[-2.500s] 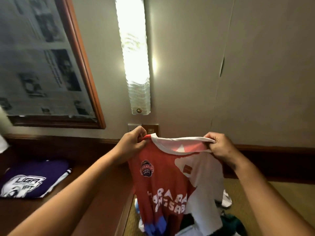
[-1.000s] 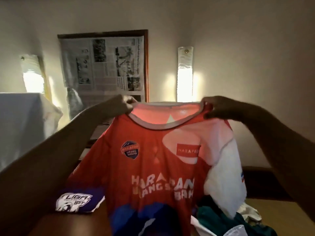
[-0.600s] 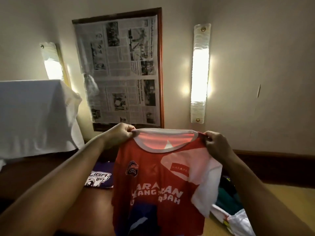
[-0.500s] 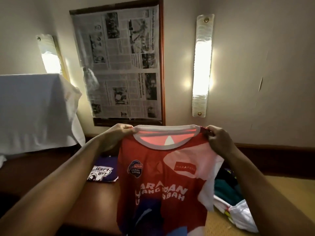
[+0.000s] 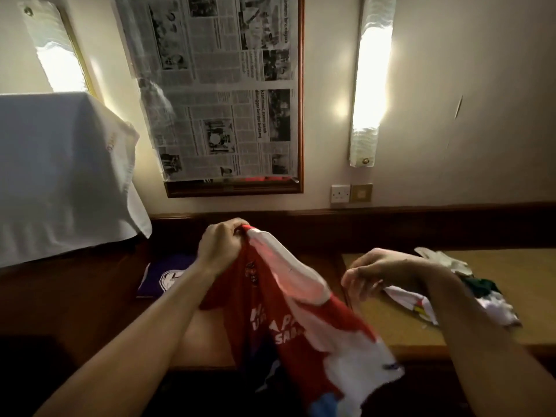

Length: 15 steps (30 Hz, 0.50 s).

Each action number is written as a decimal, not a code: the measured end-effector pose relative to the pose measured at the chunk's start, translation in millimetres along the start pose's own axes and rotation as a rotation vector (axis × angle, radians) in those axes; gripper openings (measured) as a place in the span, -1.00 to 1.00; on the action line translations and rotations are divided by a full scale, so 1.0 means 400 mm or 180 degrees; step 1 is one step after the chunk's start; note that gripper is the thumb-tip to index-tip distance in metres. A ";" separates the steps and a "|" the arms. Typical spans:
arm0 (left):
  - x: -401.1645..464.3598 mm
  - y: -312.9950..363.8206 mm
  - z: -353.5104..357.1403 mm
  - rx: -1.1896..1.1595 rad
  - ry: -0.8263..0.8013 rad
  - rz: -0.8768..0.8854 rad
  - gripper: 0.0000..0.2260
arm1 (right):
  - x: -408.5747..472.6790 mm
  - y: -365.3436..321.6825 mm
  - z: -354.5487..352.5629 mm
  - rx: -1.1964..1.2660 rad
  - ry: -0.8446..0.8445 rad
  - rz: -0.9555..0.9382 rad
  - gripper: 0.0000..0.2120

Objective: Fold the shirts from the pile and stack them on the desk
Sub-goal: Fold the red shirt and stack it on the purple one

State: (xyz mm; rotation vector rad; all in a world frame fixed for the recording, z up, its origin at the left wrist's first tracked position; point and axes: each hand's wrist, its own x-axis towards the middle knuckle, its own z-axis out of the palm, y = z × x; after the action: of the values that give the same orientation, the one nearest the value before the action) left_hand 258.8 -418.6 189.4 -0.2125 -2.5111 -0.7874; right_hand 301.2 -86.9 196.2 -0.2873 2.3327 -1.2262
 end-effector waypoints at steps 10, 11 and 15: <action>-0.092 0.049 -0.079 -0.3162 -0.1691 -0.0612 -0.67 | 0.166 -0.159 0.280 0.0760 0.0298 -0.0725 -0.56; -0.095 0.050 -0.089 -0.3108 -0.1649 -0.0543 -0.65 | 0.171 -0.174 0.295 0.0869 0.0149 -0.0767 -0.63; -0.106 0.028 -0.125 -0.2691 -0.0792 -0.0501 -0.66 | 0.177 -0.209 0.321 0.1059 0.0333 -0.0806 -0.87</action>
State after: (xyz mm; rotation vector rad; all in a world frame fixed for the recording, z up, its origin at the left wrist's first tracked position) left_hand 319.0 -437.9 209.0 -0.4128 -2.2666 -1.9585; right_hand 302.5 -254.8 180.5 -0.4202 2.1762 -1.7636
